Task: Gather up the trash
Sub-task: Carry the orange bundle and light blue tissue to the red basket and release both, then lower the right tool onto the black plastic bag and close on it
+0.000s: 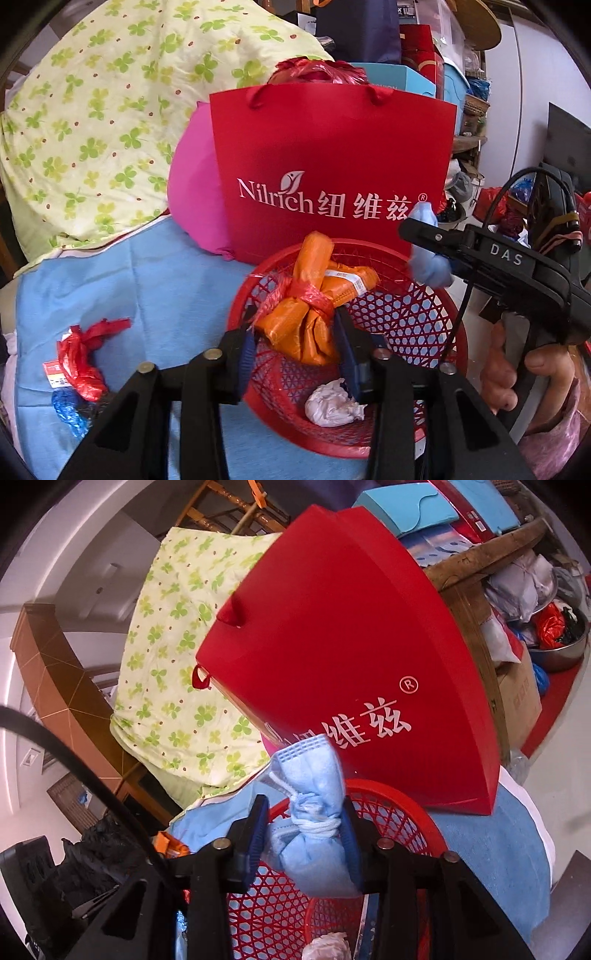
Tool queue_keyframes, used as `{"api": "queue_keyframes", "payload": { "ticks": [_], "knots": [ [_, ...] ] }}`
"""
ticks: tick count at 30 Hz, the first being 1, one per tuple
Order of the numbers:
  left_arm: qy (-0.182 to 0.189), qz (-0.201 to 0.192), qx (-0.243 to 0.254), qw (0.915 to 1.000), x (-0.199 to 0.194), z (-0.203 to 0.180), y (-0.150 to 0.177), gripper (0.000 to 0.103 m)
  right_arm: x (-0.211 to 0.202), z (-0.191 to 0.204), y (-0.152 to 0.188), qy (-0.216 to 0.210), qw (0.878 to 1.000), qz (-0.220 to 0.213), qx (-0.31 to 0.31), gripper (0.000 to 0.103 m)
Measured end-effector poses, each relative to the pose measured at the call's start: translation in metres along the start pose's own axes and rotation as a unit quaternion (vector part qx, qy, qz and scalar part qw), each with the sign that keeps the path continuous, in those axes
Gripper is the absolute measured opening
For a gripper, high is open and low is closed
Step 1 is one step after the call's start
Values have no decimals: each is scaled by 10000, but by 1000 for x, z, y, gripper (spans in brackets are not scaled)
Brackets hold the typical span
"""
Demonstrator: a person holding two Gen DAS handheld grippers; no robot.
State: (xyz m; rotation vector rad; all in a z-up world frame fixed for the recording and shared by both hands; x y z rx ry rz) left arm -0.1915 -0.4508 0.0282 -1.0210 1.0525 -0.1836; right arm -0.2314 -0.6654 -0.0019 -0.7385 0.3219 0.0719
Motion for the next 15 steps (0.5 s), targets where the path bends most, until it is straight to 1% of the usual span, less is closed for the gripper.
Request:
{"api": "queue_keyframes", "payload": {
  "ticks": [1,2,3,6,10,12,15],
  "knots": [
    [12,-2,-12,10000,2,-1,1,62,1,0,0,-8,10000,23,20,55],
    [-9,-24,-16,10000,2,-1,1,66,2,2,1,-12,10000,37,33,59],
    [-41,-66,-8,10000,1,0,1,68,3,2,1,-22,10000,50,51,65],
    [-130,-108,-4,9999,-3,8,4,68,4,2,0,-32,10000,26,48,66],
    [-336,-131,-163,9992,-12,32,12,68,2,8,0,-49,9999,-138,8,66],
    [-514,-118,-263,9983,-21,50,23,68,2,16,0,-103,9997,-191,-75,66],
    [-890,-79,-450,9950,-38,81,42,68,3,39,3,-242,9986,-309,-364,66]
  ]
}}
Point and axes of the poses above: each gripper's, at about its wrist camera, not at the fingertips, and x roughly the way its jaws point, z to its left, y to its underside, the point moved 5 cm from there along x, roughly the way its jaws point, and after that the axes turned 6 degrees about y, right-handed, at the moved point
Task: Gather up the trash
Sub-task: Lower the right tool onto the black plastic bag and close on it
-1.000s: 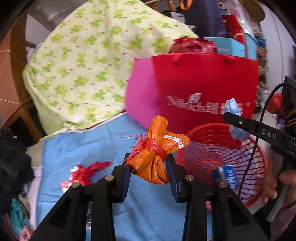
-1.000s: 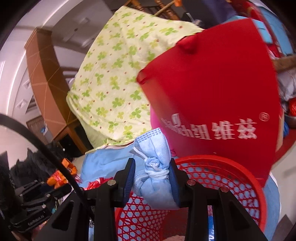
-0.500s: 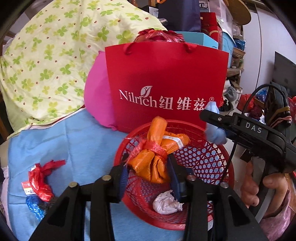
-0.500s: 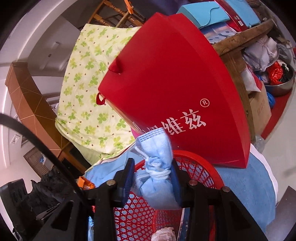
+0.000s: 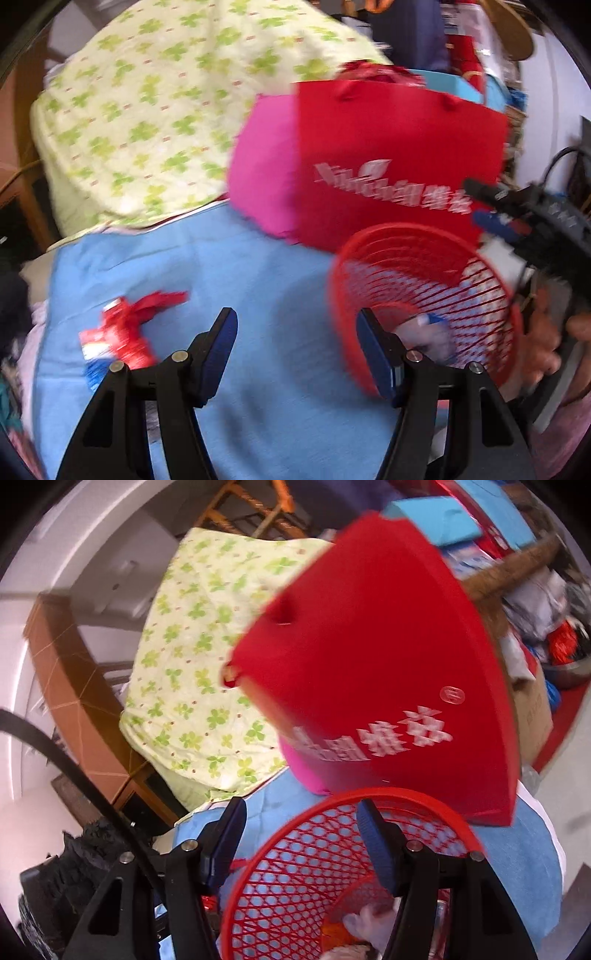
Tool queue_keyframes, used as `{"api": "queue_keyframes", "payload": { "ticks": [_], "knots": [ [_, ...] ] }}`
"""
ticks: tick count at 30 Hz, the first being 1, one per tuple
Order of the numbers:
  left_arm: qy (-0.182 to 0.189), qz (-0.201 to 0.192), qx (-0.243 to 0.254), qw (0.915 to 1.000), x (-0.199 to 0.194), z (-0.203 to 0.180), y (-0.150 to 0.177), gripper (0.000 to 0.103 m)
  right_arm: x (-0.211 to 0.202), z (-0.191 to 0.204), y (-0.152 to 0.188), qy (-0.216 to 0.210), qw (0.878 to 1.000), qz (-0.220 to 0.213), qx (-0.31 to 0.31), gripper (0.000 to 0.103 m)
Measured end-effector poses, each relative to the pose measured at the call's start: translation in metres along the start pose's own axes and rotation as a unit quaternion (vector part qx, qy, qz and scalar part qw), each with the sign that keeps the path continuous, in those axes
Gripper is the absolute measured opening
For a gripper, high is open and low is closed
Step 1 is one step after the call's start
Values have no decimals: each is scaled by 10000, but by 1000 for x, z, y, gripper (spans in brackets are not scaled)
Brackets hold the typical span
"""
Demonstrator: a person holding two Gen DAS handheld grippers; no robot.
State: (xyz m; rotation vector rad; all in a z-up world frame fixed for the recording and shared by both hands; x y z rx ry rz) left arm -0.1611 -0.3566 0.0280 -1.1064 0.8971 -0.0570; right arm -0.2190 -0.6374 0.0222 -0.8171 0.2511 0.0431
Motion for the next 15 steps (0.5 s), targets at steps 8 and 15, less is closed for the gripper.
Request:
{"api": "queue_keyframes", "payload": {
  "ticks": [8,15],
  "knots": [
    [-1283,-56,-748,9889,-52,118,48,67,-1,84,22,-889,9911,-310,-943,66],
    [-2139,21,-1186,9696,-89,190,97,67,6,146,60,-1649,9747,-153,-1501,66]
  ]
}}
Point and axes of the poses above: each gripper's, at about its wrist camera, not at the fingertips, and x roughly the way its jaws point, z to its left, y to its underside, the point moved 5 cm from there along x, roughly the way its jaws point, and after that the axes turned 6 degrees about y, right-handed, at the moved point
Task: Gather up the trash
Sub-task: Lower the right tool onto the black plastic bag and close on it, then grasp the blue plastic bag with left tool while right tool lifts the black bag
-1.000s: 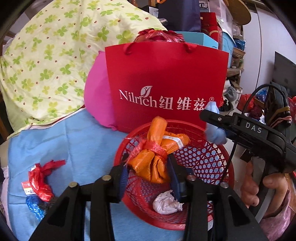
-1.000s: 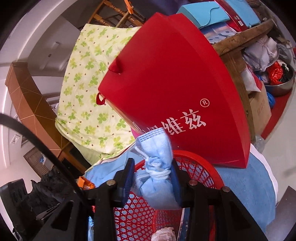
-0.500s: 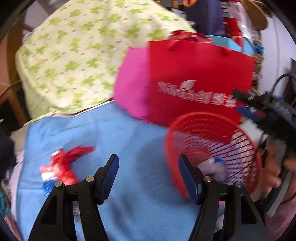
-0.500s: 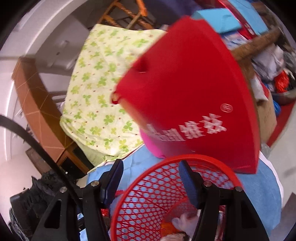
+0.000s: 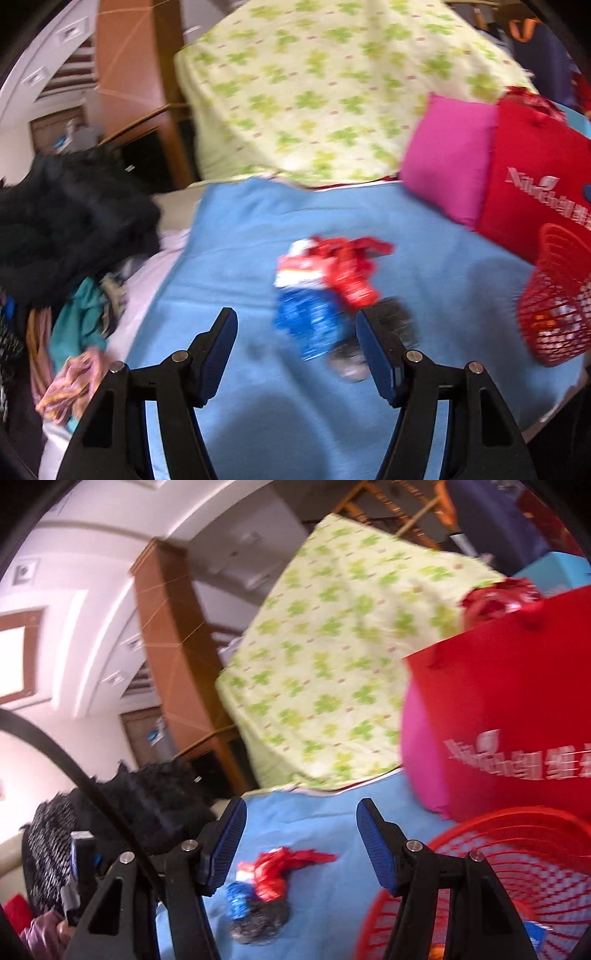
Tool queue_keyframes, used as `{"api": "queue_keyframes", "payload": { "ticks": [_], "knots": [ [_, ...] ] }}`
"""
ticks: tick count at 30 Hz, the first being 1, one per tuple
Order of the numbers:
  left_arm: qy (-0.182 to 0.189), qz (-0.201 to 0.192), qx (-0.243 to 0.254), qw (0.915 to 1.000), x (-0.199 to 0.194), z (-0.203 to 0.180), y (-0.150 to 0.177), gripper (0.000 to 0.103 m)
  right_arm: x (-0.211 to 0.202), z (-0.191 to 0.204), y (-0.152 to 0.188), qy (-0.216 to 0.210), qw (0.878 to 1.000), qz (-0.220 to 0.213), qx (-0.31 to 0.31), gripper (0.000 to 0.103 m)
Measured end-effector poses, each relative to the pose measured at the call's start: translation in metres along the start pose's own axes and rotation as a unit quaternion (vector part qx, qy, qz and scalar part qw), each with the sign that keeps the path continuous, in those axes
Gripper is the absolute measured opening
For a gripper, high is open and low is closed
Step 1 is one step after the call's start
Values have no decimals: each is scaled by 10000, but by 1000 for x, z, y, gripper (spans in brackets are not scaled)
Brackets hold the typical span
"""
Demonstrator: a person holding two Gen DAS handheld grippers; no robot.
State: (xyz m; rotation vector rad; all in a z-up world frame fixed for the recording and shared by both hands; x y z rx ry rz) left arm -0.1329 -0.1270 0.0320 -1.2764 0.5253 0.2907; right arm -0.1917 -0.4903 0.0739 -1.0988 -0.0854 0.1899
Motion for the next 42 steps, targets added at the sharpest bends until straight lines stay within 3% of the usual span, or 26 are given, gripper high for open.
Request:
{"api": "queue_keyframes", "payload": {
  "ticks": [3,10,16,24,32,33,34,35,42],
  "knots": [
    [-150,125,-236,9995,7,27,14,67,20,24,17,-174,9991,323,-189,66],
    [-173,197,-582,9980,22,49,30,67,82,56,70,-278,9862,1626,-165,66],
    [-51,346,-836,9959,42,56,41,67,134,55,122,-141,9596,2803,220,66],
    [11,314,-897,9955,63,62,47,67,181,51,175,-86,9253,3667,960,66],
    [62,453,-1068,9932,78,70,58,67,221,55,223,226,8998,4158,1301,65],
    [73,458,-1072,9932,79,69,58,67,222,55,227,211,8975,4209,1300,55],
    [92,464,-1076,9931,80,68,58,67,223,57,233,167,8945,4292,1241,38],
    [102,468,-1076,9930,81,67,58,67,223,58,234,121,8935,4324,1207,38],
    [348,427,-1067,9928,88,57,51,67,201,54,205,314,9148,3951,778,36]
  ]
}}
Point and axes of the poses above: each gripper's, at about its wrist camera, not at the fingertips, and x roughly the way its jaws point, z to its left, y to its underside, the point moved 5 cm from there along x, roughly the way its jaws point, and after that the axes turned 6 degrees about y, right-handed, at the moved point
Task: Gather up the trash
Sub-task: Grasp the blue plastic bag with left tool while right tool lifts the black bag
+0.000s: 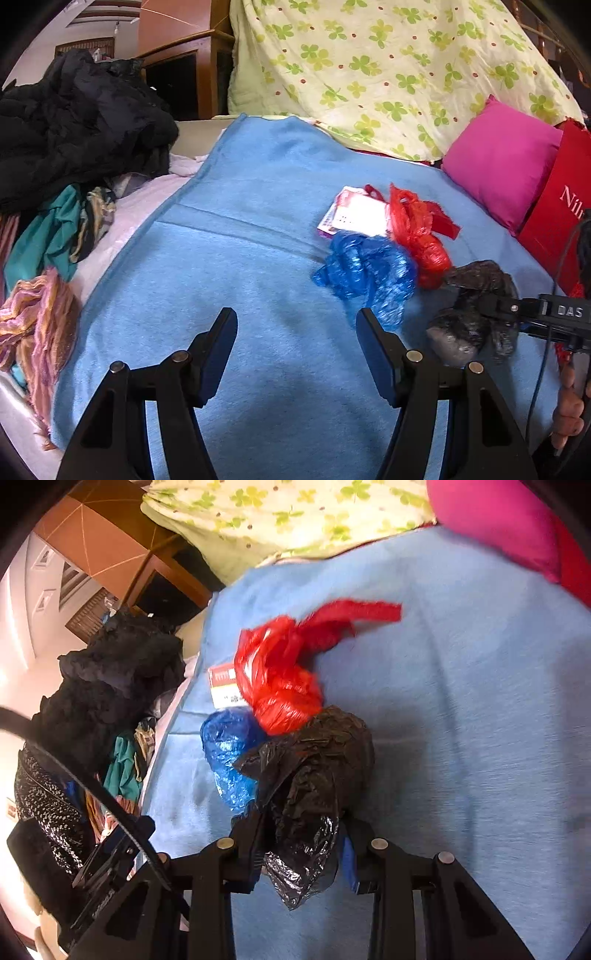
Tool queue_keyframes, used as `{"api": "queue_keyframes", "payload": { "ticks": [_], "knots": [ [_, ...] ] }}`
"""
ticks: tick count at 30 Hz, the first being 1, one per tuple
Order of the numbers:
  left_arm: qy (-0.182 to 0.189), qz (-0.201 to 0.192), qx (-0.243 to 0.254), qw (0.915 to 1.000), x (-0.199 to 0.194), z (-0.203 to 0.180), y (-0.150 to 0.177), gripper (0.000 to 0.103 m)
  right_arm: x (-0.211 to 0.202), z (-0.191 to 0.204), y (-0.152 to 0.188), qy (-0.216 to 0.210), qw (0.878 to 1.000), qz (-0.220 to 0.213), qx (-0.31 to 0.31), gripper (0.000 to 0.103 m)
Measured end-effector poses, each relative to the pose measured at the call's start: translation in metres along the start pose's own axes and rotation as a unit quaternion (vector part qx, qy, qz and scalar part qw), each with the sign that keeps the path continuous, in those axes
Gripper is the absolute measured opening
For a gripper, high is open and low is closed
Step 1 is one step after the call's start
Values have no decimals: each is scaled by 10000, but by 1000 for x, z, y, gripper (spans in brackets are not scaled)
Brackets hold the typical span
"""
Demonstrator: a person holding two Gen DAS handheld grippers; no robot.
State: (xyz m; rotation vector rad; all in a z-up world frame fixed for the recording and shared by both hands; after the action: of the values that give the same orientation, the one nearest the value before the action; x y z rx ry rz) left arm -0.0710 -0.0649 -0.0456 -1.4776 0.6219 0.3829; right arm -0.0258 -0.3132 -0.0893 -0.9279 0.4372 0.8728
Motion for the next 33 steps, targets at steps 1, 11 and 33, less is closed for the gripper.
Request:
{"api": "queue_keyframes", "payload": {
  "ticks": [1,11,33],
  "knots": [
    [61,6,5,10000,2,-2,-1,67,-7,-2,-1,28,10000,-84,-21,36],
    [777,185,215,9966,47,-50,-27,70,-52,-23,-9,424,9971,-613,-153,36],
    [786,877,-452,9920,92,-26,-25,52,-23,-35,-1,898,9958,-156,40,38]
  ]
}}
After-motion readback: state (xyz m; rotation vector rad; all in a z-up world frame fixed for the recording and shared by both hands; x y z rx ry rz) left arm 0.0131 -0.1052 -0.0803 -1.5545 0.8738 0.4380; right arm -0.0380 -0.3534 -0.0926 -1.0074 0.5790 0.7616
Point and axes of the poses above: each gripper's, at about its wrist camera, not at the fingertips, and x roughly the way its jaws point, z to its left, y to its underside, the point moved 5 cm from there along x, roughly the way its jaws point, and after that the axes turned 6 degrees about y, right-handed, at the moved point
